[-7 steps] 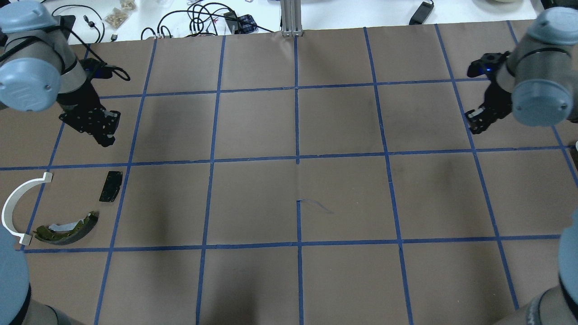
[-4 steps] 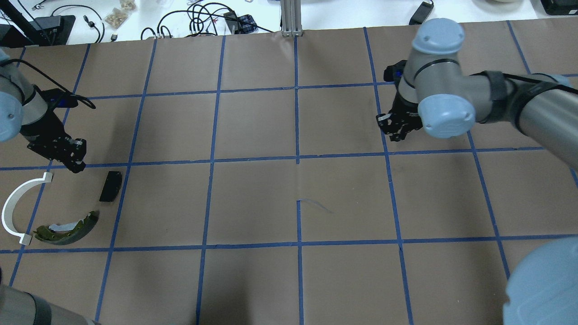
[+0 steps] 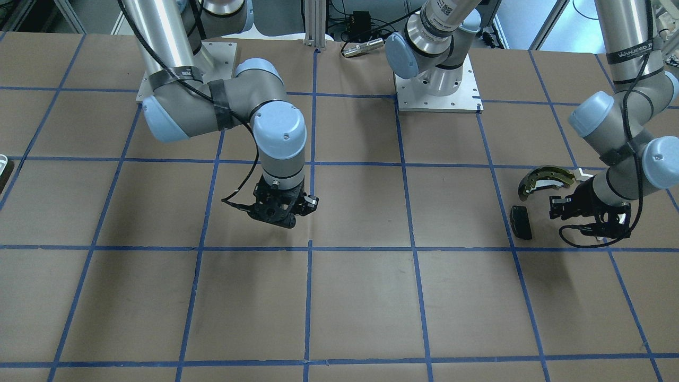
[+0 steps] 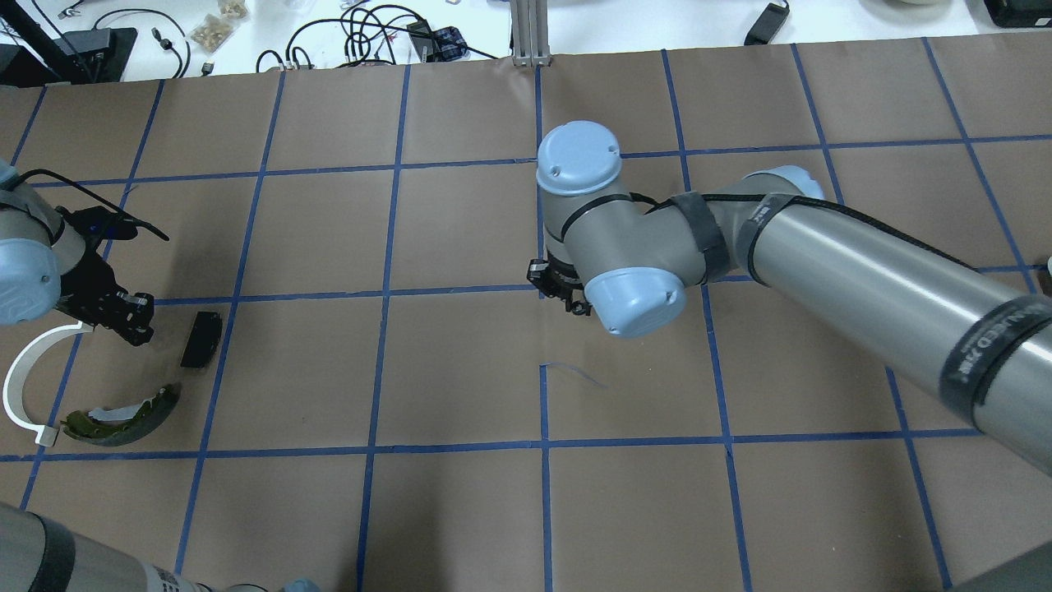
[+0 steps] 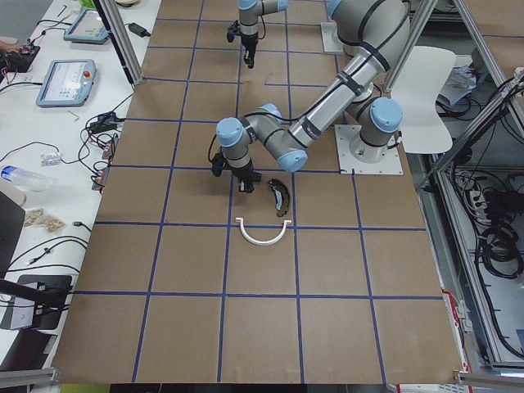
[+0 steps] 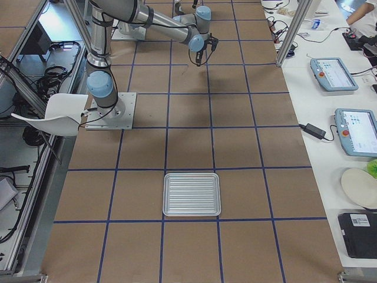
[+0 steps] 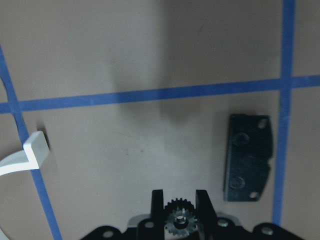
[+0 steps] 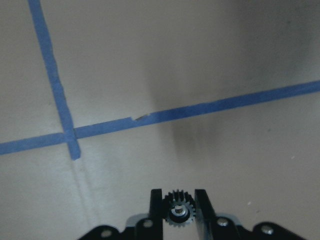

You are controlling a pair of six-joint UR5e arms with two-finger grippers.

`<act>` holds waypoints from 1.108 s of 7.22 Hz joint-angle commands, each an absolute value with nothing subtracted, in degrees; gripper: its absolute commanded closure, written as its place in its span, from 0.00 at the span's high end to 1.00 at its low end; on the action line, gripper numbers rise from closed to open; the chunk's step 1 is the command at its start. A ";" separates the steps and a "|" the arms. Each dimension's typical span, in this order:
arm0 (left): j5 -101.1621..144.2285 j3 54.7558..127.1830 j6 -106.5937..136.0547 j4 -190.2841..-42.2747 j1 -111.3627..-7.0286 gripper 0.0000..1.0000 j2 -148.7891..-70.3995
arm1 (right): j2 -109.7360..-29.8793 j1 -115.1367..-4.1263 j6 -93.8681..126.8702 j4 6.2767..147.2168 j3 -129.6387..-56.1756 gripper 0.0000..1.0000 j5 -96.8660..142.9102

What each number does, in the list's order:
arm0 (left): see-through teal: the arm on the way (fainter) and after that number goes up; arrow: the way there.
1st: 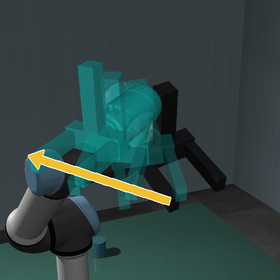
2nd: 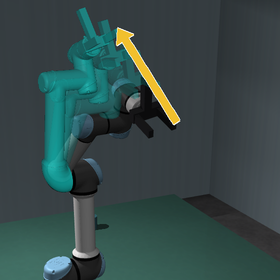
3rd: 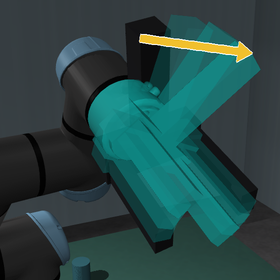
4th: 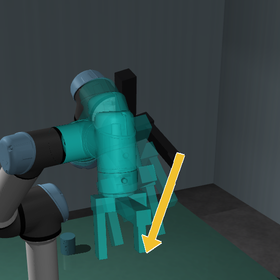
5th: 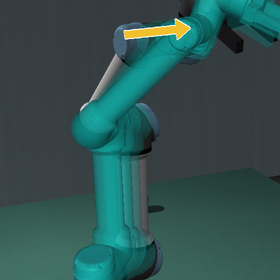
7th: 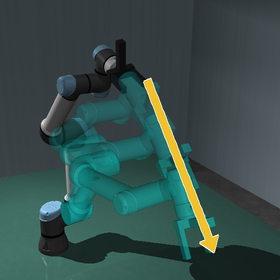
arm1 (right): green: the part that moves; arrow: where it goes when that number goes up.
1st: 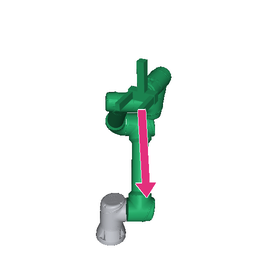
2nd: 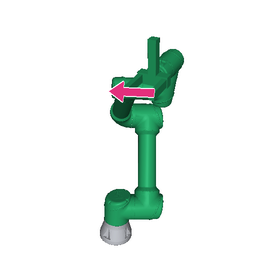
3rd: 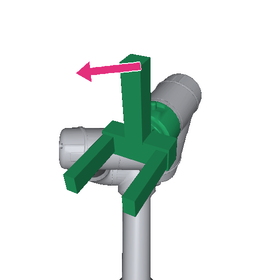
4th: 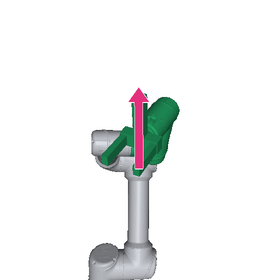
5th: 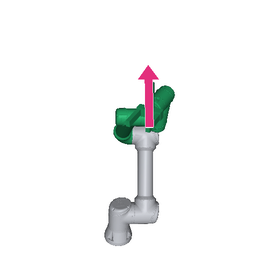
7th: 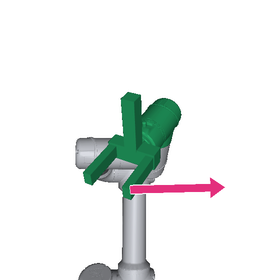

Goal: Place bearing gear from tray to pile

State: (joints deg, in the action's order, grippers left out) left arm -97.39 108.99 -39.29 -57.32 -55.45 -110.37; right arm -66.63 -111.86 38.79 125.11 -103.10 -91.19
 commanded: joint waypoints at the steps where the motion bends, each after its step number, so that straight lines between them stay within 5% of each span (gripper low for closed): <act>1: -97.21 109.42 -39.20 -56.95 -55.55 0.00 -111.09 | -63.55 -114.96 46.05 131.01 -102.92 0.43 -90.18; 2: -97.21 109.42 -39.29 -56.95 -55.55 0.00 -111.44 | -63.28 -114.96 45.01 132.52 -102.75 0.79 -90.61; 3: -97.29 109.34 -39.11 -56.95 -55.63 0.10 -111.53 | -63.54 -114.79 45.09 133.41 -102.40 1.00 -90.79; 4: -97.29 109.34 -38.68 -56.95 -55.72 0.84 -111.62 | -64.15 -114.52 44.83 133.16 -100.74 1.00 -91.05; 5: -97.38 109.34 -38.67 -57.04 -55.90 1.00 -111.53 | -65.64 -113.56 42.74 129.67 -96.72 1.00 -91.14; 8: -92.86 106.54 -33.01 -57.83 -59.39 1.00 -110.57 | -76.07 -105.59 27.84 104.75 -86.42 1.00 -91.14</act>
State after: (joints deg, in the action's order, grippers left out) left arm -96.28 108.34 -37.33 -57.28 -57.06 -111.03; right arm -71.37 -109.58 34.73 114.68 -90.04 -91.19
